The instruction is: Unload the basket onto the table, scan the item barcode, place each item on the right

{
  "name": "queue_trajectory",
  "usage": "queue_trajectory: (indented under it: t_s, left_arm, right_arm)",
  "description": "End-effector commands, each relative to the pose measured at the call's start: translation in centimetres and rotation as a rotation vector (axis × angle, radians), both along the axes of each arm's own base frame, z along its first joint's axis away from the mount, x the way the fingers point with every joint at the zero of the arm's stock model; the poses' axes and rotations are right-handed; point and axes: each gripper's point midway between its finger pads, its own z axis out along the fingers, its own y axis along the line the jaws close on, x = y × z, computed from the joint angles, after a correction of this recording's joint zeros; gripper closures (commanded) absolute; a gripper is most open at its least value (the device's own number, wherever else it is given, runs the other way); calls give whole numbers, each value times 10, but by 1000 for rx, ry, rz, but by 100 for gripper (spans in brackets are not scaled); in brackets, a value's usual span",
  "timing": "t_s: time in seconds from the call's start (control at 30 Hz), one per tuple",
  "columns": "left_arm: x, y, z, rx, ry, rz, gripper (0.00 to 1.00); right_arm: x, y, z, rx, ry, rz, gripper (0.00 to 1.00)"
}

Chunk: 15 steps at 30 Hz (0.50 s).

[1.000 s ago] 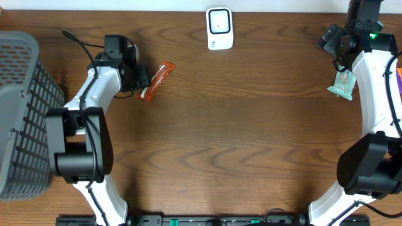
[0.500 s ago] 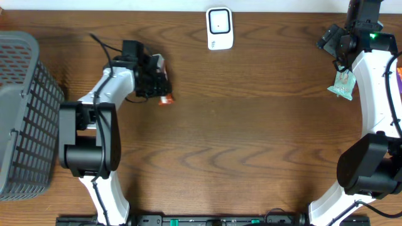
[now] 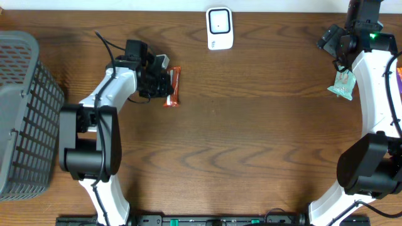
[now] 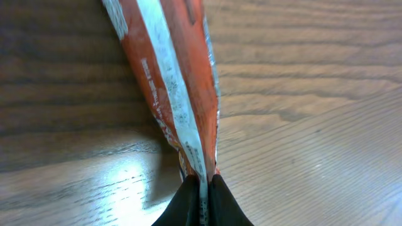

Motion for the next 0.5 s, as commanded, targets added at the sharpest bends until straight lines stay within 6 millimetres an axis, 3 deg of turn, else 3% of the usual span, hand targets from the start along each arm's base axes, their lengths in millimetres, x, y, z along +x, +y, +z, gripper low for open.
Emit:
queue_trajectory:
  t_s: [0.0, 0.1, 0.2, 0.23, 0.27, 0.4, 0.47]
  left_arm:
    - [6, 11, 34, 51, -100, 17, 90]
    - [7, 15, 38, 72, -112, 30, 70]
    - [3, 15, 36, 70, -85, 39, 67]
    - [1, 15, 36, 70, -77, 40, 54]
    - [0, 15, 35, 71, -72, 40, 50]
    - [3, 15, 35, 71, -85, 41, 50]
    - [9, 15, 37, 67, -111, 42, 55]
  right_arm:
    - [0, -3, -2, -10, 6, -12, 1]
    - [0, -3, -2, -10, 6, -12, 1]
    - [0, -3, -2, -10, 6, -12, 1]
    - [0, -3, -2, -10, 6, -12, 1]
    - [0, -3, -2, -10, 6, -12, 1]
    - [0, -3, -2, -10, 6, -12, 1]
    - [0, -3, -2, -10, 6, -12, 1]
